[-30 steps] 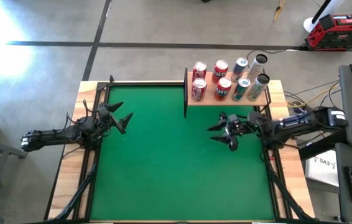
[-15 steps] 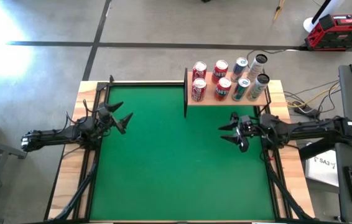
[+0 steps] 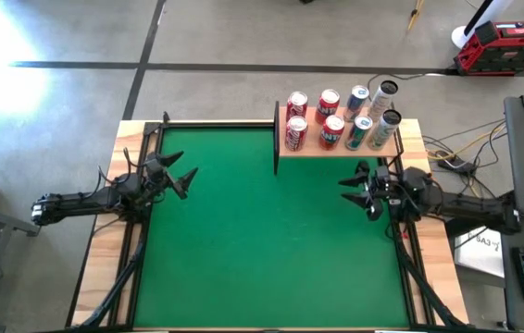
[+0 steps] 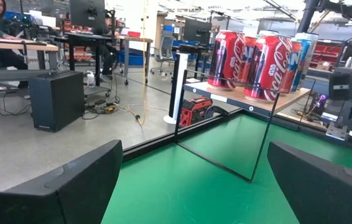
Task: Place canned beverage on shelf
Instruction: Return to Home Position
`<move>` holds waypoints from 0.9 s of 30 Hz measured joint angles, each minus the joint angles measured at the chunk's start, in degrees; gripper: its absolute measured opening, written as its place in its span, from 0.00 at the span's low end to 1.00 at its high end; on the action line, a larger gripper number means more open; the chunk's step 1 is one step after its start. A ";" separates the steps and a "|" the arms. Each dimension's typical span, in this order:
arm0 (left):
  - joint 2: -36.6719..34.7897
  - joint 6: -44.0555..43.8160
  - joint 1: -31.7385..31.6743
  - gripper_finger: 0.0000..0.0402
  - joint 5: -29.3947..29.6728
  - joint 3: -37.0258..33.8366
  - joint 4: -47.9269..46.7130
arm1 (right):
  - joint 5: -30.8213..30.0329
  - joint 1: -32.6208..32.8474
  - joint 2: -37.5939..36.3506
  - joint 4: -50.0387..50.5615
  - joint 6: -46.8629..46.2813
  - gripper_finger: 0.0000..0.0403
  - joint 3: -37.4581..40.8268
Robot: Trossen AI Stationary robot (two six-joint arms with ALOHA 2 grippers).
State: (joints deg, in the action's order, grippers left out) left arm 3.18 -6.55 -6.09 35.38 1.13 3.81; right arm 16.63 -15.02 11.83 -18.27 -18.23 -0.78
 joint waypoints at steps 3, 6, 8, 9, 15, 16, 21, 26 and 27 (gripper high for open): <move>0.01 0.00 -0.01 0.96 0.01 0.00 0.00 | 4.31 -2.34 -2.75 2.86 4.91 0.51 0.02; 0.02 0.00 0.00 0.96 0.00 0.00 0.00 | 8.47 -3.68 -5.52 4.57 9.76 0.51 0.02; 0.00 0.00 0.00 0.96 0.00 0.00 -0.02 | 10.06 -3.93 -7.48 6.24 10.42 0.51 0.04; 0.00 0.00 0.00 0.96 0.00 -0.02 -0.02 | 10.74 -3.99 -8.54 7.24 10.42 0.51 0.04; 0.00 0.00 0.00 0.96 0.04 -0.01 -0.08 | 16.42 -5.00 -11.76 12.33 11.81 0.51 0.06; 0.02 0.00 -0.02 0.96 0.02 0.00 -0.11 | 16.81 -5.23 -11.76 12.33 11.85 0.51 0.04; 0.06 0.00 -0.02 0.96 0.00 0.00 -0.13 | 19.97 -5.84 -11.82 13.67 11.55 0.51 0.06; 0.06 0.00 0.00 0.96 0.00 0.00 -0.09 | 19.91 -8.30 -11.82 13.98 12.01 0.51 0.07; 0.05 0.00 -0.02 0.96 0.02 0.00 -0.09 | 19.75 -8.77 -11.80 14.00 11.79 0.51 0.07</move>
State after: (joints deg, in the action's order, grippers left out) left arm 3.23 -6.55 -6.11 35.40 1.13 3.73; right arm 36.39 -23.79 0.03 -4.27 -6.44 -0.71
